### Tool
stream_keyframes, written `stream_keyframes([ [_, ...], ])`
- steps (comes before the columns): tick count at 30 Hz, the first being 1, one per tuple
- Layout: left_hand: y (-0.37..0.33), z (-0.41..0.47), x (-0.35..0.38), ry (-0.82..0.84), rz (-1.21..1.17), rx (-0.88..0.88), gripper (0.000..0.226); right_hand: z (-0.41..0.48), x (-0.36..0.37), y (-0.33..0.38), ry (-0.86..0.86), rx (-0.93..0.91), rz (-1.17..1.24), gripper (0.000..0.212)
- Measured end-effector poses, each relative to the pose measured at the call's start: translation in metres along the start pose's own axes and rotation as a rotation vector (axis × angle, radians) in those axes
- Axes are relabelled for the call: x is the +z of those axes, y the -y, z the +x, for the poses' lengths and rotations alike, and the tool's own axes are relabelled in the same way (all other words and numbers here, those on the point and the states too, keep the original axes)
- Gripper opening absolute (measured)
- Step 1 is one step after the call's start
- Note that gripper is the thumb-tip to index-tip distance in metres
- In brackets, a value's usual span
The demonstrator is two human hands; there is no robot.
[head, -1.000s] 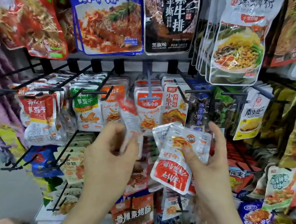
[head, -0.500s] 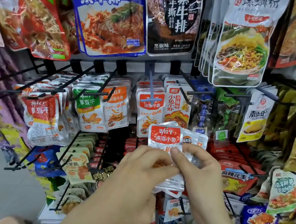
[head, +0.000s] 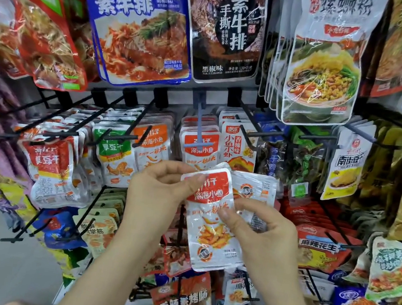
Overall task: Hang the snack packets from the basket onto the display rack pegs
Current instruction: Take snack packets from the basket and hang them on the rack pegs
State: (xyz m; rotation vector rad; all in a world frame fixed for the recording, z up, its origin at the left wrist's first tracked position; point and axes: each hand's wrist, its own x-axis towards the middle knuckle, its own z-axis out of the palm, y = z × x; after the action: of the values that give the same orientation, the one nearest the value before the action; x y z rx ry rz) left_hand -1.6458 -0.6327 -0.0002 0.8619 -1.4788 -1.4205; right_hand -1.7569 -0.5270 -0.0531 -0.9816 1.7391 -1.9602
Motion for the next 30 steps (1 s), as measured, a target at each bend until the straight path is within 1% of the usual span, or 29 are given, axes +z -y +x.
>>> stream_keyframes([
  [2, -0.003, 0.007, 0.000, -0.030, -0.037, 0.045, 0.020, 0.003, -0.001, 0.001, 0.029, 0.008, 0.010, 0.010],
  [4, -0.008, 0.014, 0.003, -0.049, -0.078, 0.126, 0.010, 0.007, -0.003, 0.003, 0.050, 0.017, 0.057, 0.010],
  [6, -0.011, 0.021, 0.007, -0.080, -0.023, 0.199, 0.015, 0.013, -0.005, 0.004, 0.071, 0.037, 0.092, 0.010],
  [9, -0.009, 0.031, 0.008, -0.095, 0.086, 0.258, 0.019, 0.022, -0.007, 0.005, 0.108, 0.031, -0.023, 0.006],
  [13, -0.006, 0.035, 0.004, -0.020, 0.134, 0.347, 0.025, 0.029, -0.007, 0.005, 0.113, 0.009, -0.107, 0.002],
  [16, -0.004, 0.034, 0.001, 0.014, 0.175, 0.390, 0.024, 0.031, -0.004, 0.008, 0.131, 0.011, -0.121, 0.007],
  [20, -0.005, 0.034, 0.000, 0.047, 0.177, 0.379, 0.021, 0.039, 0.003, 0.019, 0.140, 0.002, -0.093, 0.004],
  [23, -0.005, 0.037, 0.000, 0.099, 0.078, 0.231, 0.017, 0.048, 0.006, 0.024, 0.127, -0.009, -0.111, 0.009],
  [24, -0.003, 0.038, -0.001, 0.103, 0.069, 0.223, 0.017, 0.050, 0.006, 0.024, 0.123, -0.012, -0.128, 0.011],
  [26, 0.000, 0.037, -0.003, 0.100, 0.103, 0.252, 0.021, 0.051, 0.008, 0.023, 0.112, -0.021, -0.160, 0.012],
  [28, 0.003, 0.032, -0.005, 0.147, 0.149, 0.240, 0.030, 0.050, 0.010, 0.021, 0.091, -0.041, -0.166, 0.008],
  [30, 0.007, 0.029, -0.006, 0.194, 0.155, 0.218, 0.038, 0.048, 0.010, 0.018, 0.070, -0.068, -0.164, 0.009],
])
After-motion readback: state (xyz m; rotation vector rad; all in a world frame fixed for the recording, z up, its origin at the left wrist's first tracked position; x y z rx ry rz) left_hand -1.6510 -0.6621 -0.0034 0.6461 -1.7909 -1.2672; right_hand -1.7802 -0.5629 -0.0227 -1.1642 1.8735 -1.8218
